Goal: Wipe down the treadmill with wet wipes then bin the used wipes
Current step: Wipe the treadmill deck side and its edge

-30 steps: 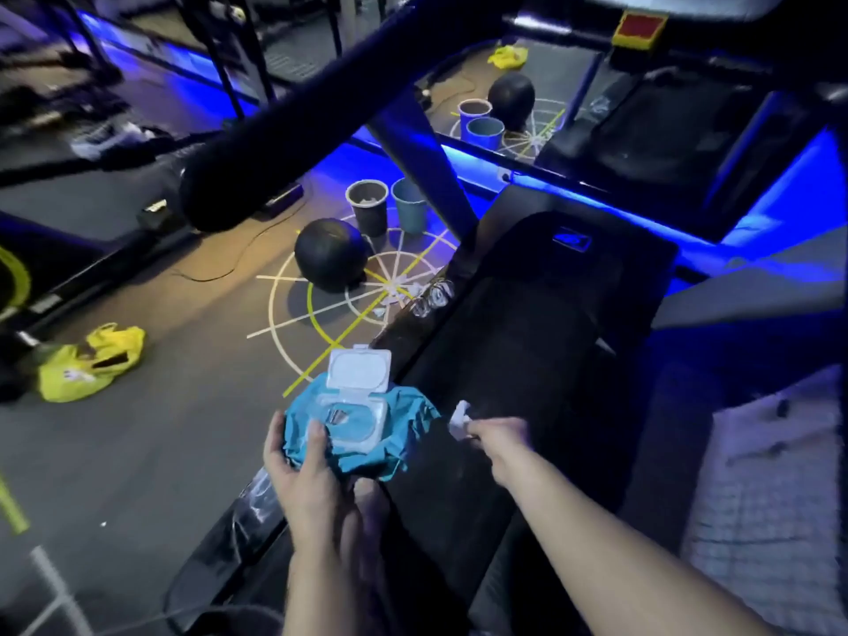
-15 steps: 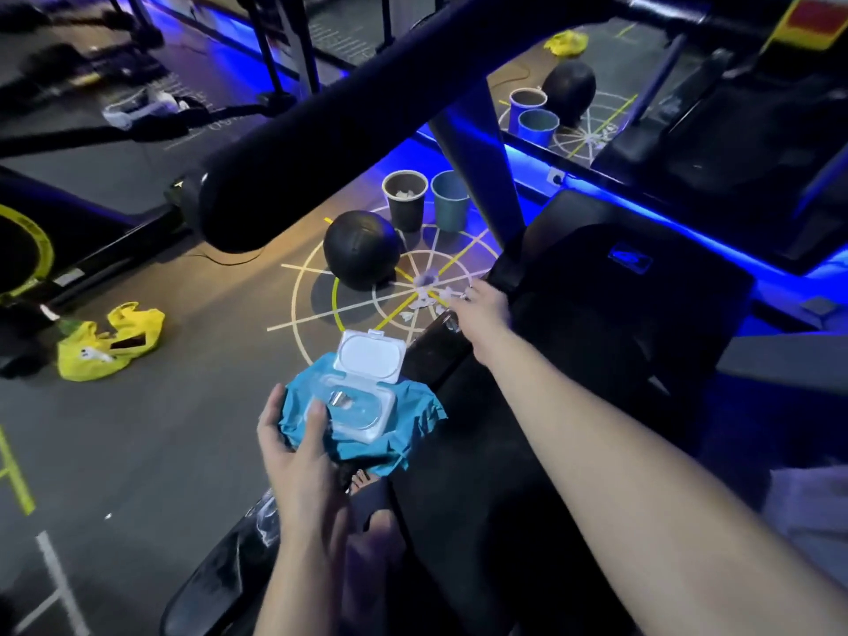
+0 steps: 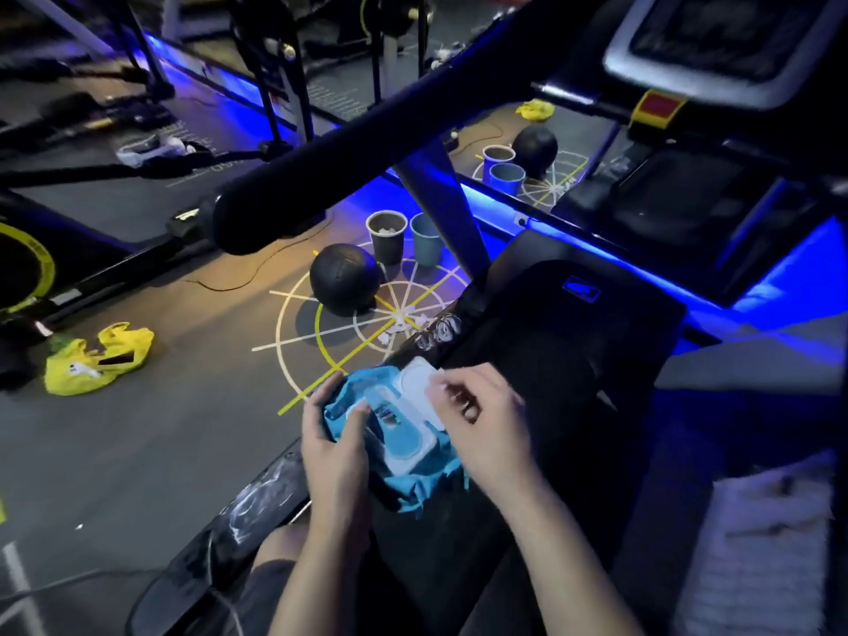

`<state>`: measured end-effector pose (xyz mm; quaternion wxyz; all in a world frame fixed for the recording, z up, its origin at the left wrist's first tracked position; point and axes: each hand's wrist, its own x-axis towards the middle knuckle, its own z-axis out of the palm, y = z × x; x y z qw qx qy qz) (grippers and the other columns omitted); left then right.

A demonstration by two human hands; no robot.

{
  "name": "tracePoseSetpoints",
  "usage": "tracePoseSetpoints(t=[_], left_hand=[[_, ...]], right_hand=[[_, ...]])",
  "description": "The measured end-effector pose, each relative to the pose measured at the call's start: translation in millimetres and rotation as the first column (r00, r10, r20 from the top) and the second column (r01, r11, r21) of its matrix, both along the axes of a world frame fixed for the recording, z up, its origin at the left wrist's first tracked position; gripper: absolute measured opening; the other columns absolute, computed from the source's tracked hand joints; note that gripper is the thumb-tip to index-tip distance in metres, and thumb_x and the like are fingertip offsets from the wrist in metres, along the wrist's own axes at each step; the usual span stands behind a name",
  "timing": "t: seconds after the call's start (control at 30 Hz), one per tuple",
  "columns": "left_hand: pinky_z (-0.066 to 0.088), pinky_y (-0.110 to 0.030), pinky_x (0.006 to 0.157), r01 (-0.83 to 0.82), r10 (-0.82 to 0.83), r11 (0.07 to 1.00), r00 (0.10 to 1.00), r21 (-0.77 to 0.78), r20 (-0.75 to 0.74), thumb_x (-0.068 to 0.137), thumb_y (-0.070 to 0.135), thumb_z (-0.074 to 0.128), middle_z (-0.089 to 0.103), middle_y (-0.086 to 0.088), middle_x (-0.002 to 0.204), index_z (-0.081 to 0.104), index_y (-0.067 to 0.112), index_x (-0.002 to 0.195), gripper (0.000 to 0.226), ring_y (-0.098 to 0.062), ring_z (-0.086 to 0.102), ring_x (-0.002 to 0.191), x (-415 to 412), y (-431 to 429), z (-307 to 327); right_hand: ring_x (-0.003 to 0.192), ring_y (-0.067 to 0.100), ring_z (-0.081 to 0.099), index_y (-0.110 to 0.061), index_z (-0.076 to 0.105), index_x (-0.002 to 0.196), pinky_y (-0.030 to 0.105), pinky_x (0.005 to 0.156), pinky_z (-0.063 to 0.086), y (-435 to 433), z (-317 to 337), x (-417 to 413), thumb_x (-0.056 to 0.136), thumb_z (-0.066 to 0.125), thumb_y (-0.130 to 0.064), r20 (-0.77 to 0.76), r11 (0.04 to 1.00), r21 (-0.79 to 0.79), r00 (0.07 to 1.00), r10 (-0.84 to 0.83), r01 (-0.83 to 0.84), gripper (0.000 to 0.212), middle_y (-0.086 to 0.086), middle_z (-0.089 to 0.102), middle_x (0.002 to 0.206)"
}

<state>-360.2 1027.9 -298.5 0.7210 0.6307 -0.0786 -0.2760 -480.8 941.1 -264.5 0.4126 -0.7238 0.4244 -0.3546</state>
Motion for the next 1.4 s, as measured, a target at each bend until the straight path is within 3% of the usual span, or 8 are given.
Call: tracePoseSetpoints(t=[0.1,0.27,0.47,0.7,0.9,1.0,1.13,1.4], left_hand=[[0.057,-0.056,0.085,0.081,-0.082,0.997,0.996,0.01,0.037,0.09,0.02,0.069,0.072,-0.013,0.122,0.067,0.045,0.122,0.041,-0.036,0.069,0.097,-35.6,20.4,10.2],[0.059,-0.03,0.073,0.186,-0.189,0.982,0.957,0.033,0.218,0.096,0.0,0.066,0.072,0.008,0.12,0.069,0.035,0.119,0.042,-0.011,0.072,0.085,-88.6,47.9,21.3],[0.053,-0.052,0.108,0.376,-0.388,0.921,0.869,0.099,0.306,0.094,0.004,0.073,0.072,0.017,0.121,0.071,0.035,0.122,0.042,-0.01,0.068,0.117,-129.3,70.8,24.6],[0.051,-0.062,0.108,0.461,-0.459,0.885,0.84,0.067,0.29,0.08,0.031,0.074,0.072,0.007,0.126,0.071,0.039,0.123,0.044,-0.025,0.068,0.122,-161.7,91.6,24.5],[0.052,-0.059,0.108,0.455,-0.456,0.887,0.841,0.075,0.292,0.083,0.018,0.075,0.072,0.009,0.126,0.072,0.039,0.122,0.044,-0.023,0.068,0.121,-182.1,97.2,19.4],[0.052,-0.054,0.109,0.43,-0.431,0.9,0.844,0.076,0.32,0.091,0.003,0.075,0.072,0.012,0.123,0.071,0.032,0.125,0.045,-0.015,0.067,0.119,-188.8,99.9,19.5],[0.055,-0.054,0.105,0.429,-0.436,0.899,0.855,0.09,0.28,0.09,0.004,0.076,0.072,0.013,0.123,0.07,0.033,0.126,0.046,-0.018,0.07,0.116,-191.8,103.3,23.6],[0.061,-0.04,0.094,0.431,-0.445,0.895,0.838,0.115,0.315,0.092,0.0,0.074,0.072,0.02,0.117,0.068,0.031,0.127,0.047,-0.009,0.071,0.108,-188.1,106.0,25.2]], right_hand=[[0.071,-0.003,0.057,-0.018,0.078,0.095,0.005,0.067,0.04,37.7,11.5,-41.7,0.088,0.076,-0.019,-0.211,0.978,0.032,0.955,0.207,-0.204,0.007,-0.009,0.057,0.089],[0.076,0.006,0.057,-0.033,0.074,0.103,0.026,0.073,0.051,81.2,8.2,-96.5,0.091,0.067,-0.031,-0.388,0.99,-0.003,0.913,0.129,-0.141,0.014,-0.012,0.049,0.091],[0.085,0.004,0.066,-0.031,0.076,0.105,0.029,0.08,0.054,122.4,4.8,-139.0,0.088,0.067,-0.027,-0.273,0.996,0.009,0.958,-0.083,0.089,0.02,-0.009,0.065,0.098],[0.085,0.011,0.061,-0.022,0.073,0.093,0.026,0.081,0.049,141.9,3.9,-172.1,0.086,0.068,-0.018,-0.252,0.983,0.139,0.964,-0.084,0.122,0.01,-0.007,0.065,0.096],[0.098,0.016,0.059,-0.02,0.067,0.093,0.031,0.089,0.048,154.3,10.6,-193.9,0.096,0.061,-0.025,-0.339,0.989,0.099,0.939,-0.068,0.107,0.008,-0.004,0.061,0.11],[0.092,0.013,0.06,-0.02,0.067,0.091,0.031,0.088,0.049,159.1,15.5,-205.7,0.095,0.063,-0.026,-0.305,0.986,0.125,0.95,-0.071,0.114,0.009,-0.002,0.062,0.104],[0.069,-0.009,0.053,-0.023,0.062,0.085,0.009,0.065,0.042,168.9,25.4,-221.8,0.096,0.064,-0.031,-0.229,0.968,0.232,0.973,-0.039,0.093,0.014,-0.012,0.057,0.083],[0.072,0.002,0.058,-0.023,0.063,0.098,0.023,0.074,0.048,174.4,57.4,-255.5,0.101,0.06,-0.023,0.189,0.948,0.289,0.963,-0.193,0.133,0.004,-0.013,0.065,0.079]])
